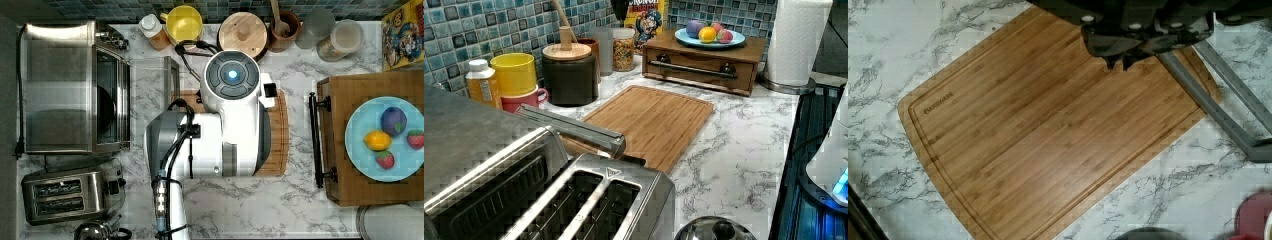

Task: Close the oven.

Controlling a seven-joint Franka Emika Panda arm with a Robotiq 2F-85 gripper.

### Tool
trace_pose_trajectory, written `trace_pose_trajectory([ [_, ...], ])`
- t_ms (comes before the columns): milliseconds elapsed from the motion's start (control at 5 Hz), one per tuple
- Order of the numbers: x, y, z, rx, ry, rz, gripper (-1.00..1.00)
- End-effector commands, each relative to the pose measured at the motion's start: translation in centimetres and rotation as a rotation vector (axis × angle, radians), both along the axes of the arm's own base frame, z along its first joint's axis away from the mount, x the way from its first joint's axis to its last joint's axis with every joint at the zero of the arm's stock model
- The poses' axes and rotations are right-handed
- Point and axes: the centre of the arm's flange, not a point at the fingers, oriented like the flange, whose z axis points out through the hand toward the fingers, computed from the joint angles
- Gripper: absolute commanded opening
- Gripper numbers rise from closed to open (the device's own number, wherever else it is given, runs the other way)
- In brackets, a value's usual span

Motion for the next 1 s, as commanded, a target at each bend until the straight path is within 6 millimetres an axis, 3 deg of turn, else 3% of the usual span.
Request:
trace_pose_trajectory([
  [200,0.0,0.4,0.0,0.005,-0.002,0.005,-1.0],
  [1000,-0.1,-5.5,-10.5,0.447,-0.152,0.332,-1.0],
])
